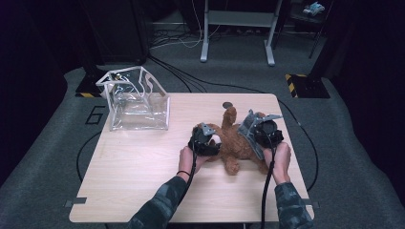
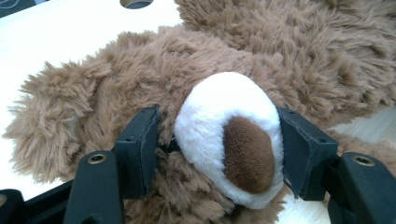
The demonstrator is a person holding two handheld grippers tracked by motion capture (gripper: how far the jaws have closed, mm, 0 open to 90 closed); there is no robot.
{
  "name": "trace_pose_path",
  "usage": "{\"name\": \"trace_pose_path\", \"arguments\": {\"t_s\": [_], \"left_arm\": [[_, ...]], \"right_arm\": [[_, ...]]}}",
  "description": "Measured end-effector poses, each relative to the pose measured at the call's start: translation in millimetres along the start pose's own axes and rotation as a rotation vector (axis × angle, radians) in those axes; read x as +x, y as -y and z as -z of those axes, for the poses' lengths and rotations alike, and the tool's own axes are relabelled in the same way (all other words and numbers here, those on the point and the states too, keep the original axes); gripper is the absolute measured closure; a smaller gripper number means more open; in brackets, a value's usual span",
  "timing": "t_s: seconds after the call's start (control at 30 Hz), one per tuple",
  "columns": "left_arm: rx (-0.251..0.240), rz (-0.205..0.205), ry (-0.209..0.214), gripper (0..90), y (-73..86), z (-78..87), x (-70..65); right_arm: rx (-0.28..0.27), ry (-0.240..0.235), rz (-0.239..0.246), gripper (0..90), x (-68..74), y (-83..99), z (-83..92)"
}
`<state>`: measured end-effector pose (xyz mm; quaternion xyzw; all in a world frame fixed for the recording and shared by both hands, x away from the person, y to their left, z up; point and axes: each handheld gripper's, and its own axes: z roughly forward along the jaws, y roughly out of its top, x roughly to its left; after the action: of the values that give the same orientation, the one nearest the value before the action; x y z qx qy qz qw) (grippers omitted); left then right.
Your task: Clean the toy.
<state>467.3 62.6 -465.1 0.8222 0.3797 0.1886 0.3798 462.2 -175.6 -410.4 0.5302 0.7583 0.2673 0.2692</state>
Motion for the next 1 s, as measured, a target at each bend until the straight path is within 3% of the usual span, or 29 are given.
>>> {"name": "trace_pose_path", "arguments": {"t_s": [0.07,0.17,0.23,0.3,0.33,0.47,0.7,0.73,0.77,0.9,0.97,1.0], "left_arm": [[-0.002,0.003,-0.004,36.2,-0.1,-0.4,-0.8],[0.002,0.000,-0.002,36.2,-0.2,0.0,-0.4],[0.002,0.001,0.000,36.2,-0.1,-0.1,-0.2],[0.001,0.001,-0.001,36.2,-0.1,0.1,0.0],[0.000,0.002,0.004,36.2,0.0,0.0,-0.1],[-0.005,0.007,0.003,36.3,0.1,-0.1,0.1],[-0.009,0.010,-0.001,36.3,-0.2,-1.0,-0.3],[-0.009,0.010,-0.001,36.2,-0.2,-1.0,-0.3],[-0.010,0.011,-0.001,36.3,-0.1,-1.1,-0.4],[-0.009,0.014,-0.002,36.2,-0.3,-1.4,-0.2],[-0.006,0.009,0.003,36.3,-0.2,-1.0,1.5],[-0.006,0.009,0.003,36.2,-0.2,-1.0,1.5]], "right_arm": [[-0.037,-0.062,0.017,79.8,13.6,-4.3,8.3],[-0.043,-0.134,0.061,79.6,37.8,-8.3,10.2],[-0.029,-0.147,0.095,79.6,54.6,-9.0,4.2],[0.003,-0.128,0.134,79.7,63.2,-7.3,-5.8],[-0.001,-0.127,0.140,79.8,62.2,-6.6,-8.6],[-0.005,-0.131,0.093,79.9,44.7,-3.2,-7.2],[0.004,-0.034,0.021,79.8,8.5,11.5,-4.1],[0.004,-0.034,0.021,79.8,8.5,11.5,-4.1],[0.030,0.013,0.015,79.7,0.8,17.8,-9.0],[0.033,0.022,0.018,79.6,0.7,21.1,-10.1],[-0.003,0.001,0.012,79.5,6.9,17.4,-0.2],[-0.024,-0.032,0.008,79.5,10.4,15.7,3.9]]}}
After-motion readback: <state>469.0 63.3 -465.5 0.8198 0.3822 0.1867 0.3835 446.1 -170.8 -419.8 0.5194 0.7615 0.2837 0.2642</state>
